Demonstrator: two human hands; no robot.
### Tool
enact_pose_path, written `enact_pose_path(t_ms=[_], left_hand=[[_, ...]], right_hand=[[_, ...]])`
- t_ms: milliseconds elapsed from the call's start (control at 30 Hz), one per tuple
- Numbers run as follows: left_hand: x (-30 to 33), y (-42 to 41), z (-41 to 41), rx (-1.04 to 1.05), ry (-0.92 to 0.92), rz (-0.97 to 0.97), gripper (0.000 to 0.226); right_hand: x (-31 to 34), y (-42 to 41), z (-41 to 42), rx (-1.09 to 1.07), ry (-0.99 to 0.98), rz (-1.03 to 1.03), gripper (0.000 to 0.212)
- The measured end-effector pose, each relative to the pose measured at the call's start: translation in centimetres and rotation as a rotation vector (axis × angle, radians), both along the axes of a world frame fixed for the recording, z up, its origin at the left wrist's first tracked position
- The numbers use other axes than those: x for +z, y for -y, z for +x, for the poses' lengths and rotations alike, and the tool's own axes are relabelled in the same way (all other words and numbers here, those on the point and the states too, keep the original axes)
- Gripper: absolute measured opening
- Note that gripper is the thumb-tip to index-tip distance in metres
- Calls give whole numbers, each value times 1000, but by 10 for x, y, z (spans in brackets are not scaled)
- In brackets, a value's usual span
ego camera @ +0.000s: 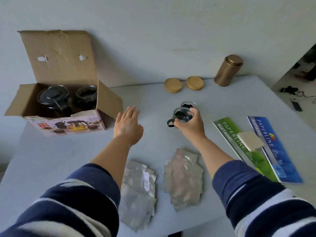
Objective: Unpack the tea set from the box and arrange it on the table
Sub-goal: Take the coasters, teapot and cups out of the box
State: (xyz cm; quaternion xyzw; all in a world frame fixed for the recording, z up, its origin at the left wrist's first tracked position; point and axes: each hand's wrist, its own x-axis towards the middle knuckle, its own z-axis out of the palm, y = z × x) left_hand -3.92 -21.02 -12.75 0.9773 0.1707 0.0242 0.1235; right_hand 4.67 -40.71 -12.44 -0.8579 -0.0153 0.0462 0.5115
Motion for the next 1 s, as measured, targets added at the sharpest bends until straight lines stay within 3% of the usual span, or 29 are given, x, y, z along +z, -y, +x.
enact_pose_path(t_ms=[133, 233, 667, 800, 900, 1000], left_hand=[[-33, 35, 7, -33, -337, -108, 68], [-51, 52, 11, -17, -478, -133, 80], [-64, 58, 16, 33, -468, -154, 84], [-65, 59, 16, 33, -451, -160, 85], [-62, 54, 17, 29, -453, -167, 85], [-48, 45, 21, 41, -416, -191, 75]], right_hand=[[-23, 37, 7, -30, 2, -20, 68], [-40, 57, 14, -42, -7, -27, 69], [-70, 69, 26, 17, 24, -2, 76], [-64, 74, 29, 79, -87, -13, 96], [-47, 73, 31, 101, -11, -180, 114], [-22, 54, 37, 133, 188, -361, 103]])
